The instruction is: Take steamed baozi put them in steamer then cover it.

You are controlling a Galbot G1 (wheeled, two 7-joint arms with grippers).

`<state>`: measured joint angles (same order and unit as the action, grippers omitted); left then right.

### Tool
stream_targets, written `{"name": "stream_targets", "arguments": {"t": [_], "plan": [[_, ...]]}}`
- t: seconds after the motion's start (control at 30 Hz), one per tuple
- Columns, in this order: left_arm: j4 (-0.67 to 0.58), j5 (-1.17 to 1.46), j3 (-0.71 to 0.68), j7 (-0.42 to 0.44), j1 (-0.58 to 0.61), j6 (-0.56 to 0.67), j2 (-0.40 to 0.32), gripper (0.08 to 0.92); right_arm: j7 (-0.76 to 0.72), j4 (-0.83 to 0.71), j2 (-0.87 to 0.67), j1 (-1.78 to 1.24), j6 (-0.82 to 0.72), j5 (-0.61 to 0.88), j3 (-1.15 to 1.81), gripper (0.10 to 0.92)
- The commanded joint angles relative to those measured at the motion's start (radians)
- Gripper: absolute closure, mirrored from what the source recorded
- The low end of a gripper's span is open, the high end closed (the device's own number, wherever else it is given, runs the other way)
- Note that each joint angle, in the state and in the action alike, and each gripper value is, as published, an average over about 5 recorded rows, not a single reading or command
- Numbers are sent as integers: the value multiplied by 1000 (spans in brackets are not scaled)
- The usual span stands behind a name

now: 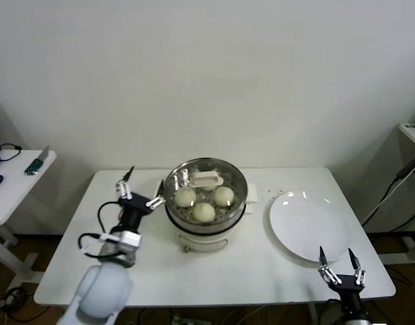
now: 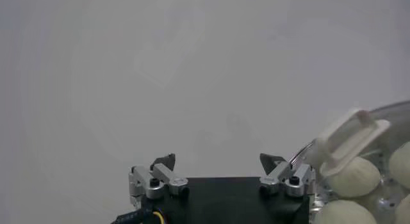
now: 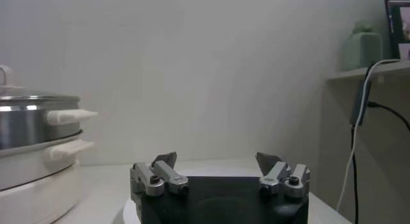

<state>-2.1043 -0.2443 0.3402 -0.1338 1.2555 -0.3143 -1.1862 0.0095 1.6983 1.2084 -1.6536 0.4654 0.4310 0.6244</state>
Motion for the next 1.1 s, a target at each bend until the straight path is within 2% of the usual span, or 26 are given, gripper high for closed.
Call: {"name": "stream_targets", "arguments": {"t": [0.03, 0.23, 0.5, 0.8, 1.1], "plan": [[66, 553, 327, 0, 266, 308, -35, 177, 9, -6, -2, 3, 18, -4, -8, 203], [152, 557, 300, 2, 331, 416, -66, 177, 9, -15, -3, 7, 15, -6, -13, 203], [267, 550, 226, 15, 354, 561, -94, 177, 6, -23, -5, 10, 9, -7, -15, 203], [278, 530, 176, 40, 367, 585, -128, 177, 4, -22, -6, 13, 0, -10, -19, 203], [265, 516, 167, 51, 367, 582, -134, 177, 3, -26, -6, 15, 1, -10, -27, 203]]}}
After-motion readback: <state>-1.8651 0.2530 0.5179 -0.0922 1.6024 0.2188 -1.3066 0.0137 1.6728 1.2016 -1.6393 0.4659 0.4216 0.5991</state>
